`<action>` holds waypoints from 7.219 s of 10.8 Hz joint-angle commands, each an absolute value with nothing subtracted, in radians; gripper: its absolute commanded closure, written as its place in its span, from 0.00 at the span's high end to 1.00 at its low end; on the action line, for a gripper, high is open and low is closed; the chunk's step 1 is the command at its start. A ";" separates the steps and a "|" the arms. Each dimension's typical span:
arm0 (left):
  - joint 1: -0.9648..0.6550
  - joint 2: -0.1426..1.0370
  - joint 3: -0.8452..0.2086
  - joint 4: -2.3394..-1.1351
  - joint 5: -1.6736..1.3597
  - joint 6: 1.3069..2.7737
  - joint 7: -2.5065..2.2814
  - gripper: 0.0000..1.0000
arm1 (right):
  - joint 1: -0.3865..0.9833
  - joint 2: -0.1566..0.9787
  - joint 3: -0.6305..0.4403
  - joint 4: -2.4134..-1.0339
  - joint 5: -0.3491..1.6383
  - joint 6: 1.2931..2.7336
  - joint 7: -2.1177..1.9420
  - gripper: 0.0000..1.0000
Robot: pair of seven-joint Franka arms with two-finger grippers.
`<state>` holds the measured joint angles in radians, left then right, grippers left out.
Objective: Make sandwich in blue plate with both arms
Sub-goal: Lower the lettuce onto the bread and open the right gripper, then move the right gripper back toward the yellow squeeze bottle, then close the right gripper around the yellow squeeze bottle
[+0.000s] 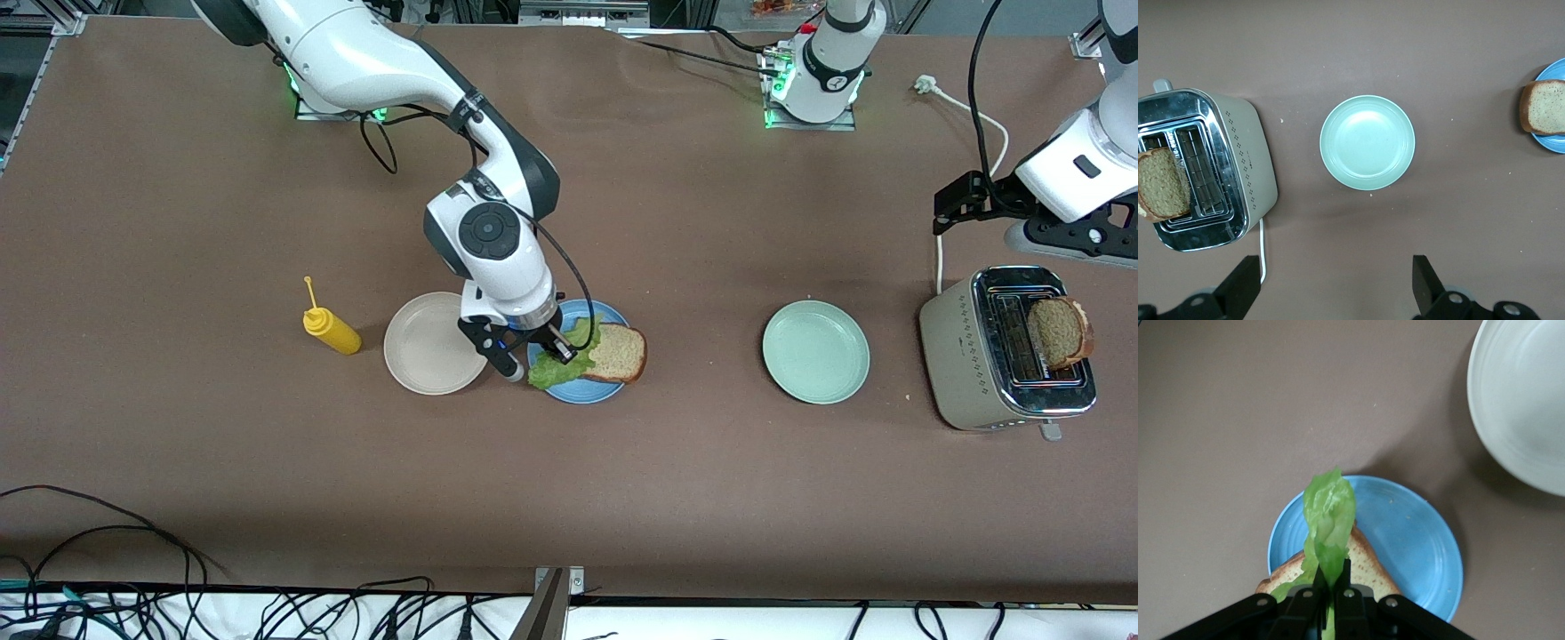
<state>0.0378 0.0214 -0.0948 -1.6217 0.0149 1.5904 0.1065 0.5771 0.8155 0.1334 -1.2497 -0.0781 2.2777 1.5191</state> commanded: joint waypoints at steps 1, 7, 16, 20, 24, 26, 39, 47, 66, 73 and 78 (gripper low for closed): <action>0.043 0.031 -0.098 -1.595 0.006 1.571 0.106 1.00 | 0.617 0.900 0.095 -1.142 -0.100 2.307 1.595 0.00; 0.043 0.031 -0.098 -1.595 0.006 1.569 0.106 1.00 | 0.669 0.960 0.057 -1.121 -0.107 2.368 1.611 0.00; 0.044 0.031 -0.098 -1.595 0.006 1.566 0.107 1.00 | 0.657 0.917 0.051 -1.134 -0.190 2.232 1.301 1.00; 0.044 0.031 -0.098 -1.595 0.006 1.566 0.107 1.00 | 0.620 0.864 0.051 -1.134 -0.186 2.111 1.029 1.00; 0.044 0.031 -0.097 -1.595 0.005 1.566 0.109 1.00 | 0.571 0.801 0.051 -1.141 -0.176 1.993 0.769 1.00; 0.044 0.031 -0.097 -1.595 0.005 1.566 0.109 1.00 | 0.536 0.743 0.052 -1.172 -0.172 1.916 0.593 1.00; 0.060 0.032 -0.097 -1.597 0.002 1.566 0.110 1.00 | 0.126 0.632 0.049 -1.198 0.178 1.625 -0.513 1.00; 0.064 0.032 -0.097 -1.597 0.002 1.566 0.112 1.00 | -0.098 0.705 0.038 -1.219 0.392 1.500 -1.296 1.00; 0.083 0.038 -0.097 -1.598 0.008 1.566 0.115 1.00 | -0.304 0.994 0.025 -1.368 0.816 1.439 -2.332 1.00; 0.084 0.038 -0.098 -1.598 0.008 1.566 0.115 1.00 | -0.230 1.026 0.032 -1.413 0.931 1.555 -2.332 1.00; 0.084 0.038 -0.098 -1.598 0.008 1.566 0.115 1.00 | -0.210 1.037 0.035 -1.413 0.962 1.594 -2.318 0.54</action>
